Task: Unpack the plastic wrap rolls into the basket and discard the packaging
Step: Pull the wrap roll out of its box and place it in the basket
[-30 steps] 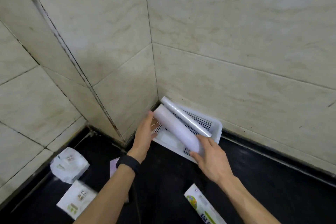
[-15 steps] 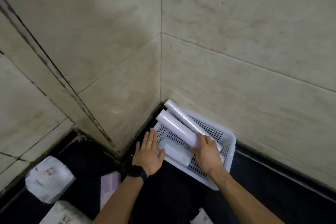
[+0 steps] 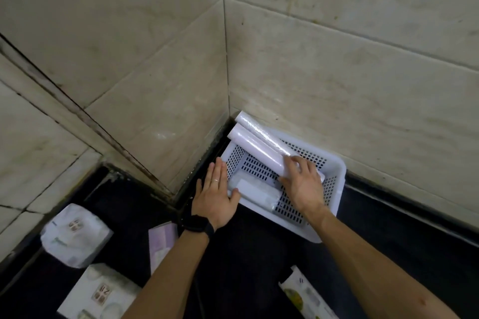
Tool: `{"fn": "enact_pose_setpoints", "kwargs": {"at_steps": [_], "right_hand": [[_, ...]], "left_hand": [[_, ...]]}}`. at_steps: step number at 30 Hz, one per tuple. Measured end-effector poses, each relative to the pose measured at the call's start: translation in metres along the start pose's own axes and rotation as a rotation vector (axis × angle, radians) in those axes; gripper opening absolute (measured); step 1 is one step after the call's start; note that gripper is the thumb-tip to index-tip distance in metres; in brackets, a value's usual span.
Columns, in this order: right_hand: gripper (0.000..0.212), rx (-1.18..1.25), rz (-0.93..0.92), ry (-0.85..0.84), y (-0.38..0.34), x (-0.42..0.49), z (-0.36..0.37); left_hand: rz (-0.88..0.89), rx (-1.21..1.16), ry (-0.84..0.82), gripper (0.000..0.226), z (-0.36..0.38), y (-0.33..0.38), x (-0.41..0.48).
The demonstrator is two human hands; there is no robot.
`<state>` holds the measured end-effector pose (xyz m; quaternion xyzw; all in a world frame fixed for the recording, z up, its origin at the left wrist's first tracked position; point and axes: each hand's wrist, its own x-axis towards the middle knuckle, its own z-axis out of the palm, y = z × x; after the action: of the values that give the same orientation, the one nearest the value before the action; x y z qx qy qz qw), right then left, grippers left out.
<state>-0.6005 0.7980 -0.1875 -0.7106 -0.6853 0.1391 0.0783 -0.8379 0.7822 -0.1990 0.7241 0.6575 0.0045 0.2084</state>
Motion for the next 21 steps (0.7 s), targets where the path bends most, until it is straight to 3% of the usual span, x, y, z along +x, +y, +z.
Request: {"fn": "enact_pose_setpoints", "kwargs": {"at_steps": [6,13,21], "right_hand": [[0.08,0.044,-0.057,-0.111,0.022,-0.007,-0.002],[0.062,-0.107,0.05,-0.169,0.035,-0.011,0.002],[0.065,-0.12,0.077,-0.184,0.032,-0.016,0.002]], "left_hand": [[-0.01,-0.012,-0.006,0.076,-0.001,0.002,0.0],[-0.011,-0.026,-0.006,0.075,-0.002,0.003,-0.001],[0.002,-0.018,0.015,0.076,0.002,0.001,0.001]]}}
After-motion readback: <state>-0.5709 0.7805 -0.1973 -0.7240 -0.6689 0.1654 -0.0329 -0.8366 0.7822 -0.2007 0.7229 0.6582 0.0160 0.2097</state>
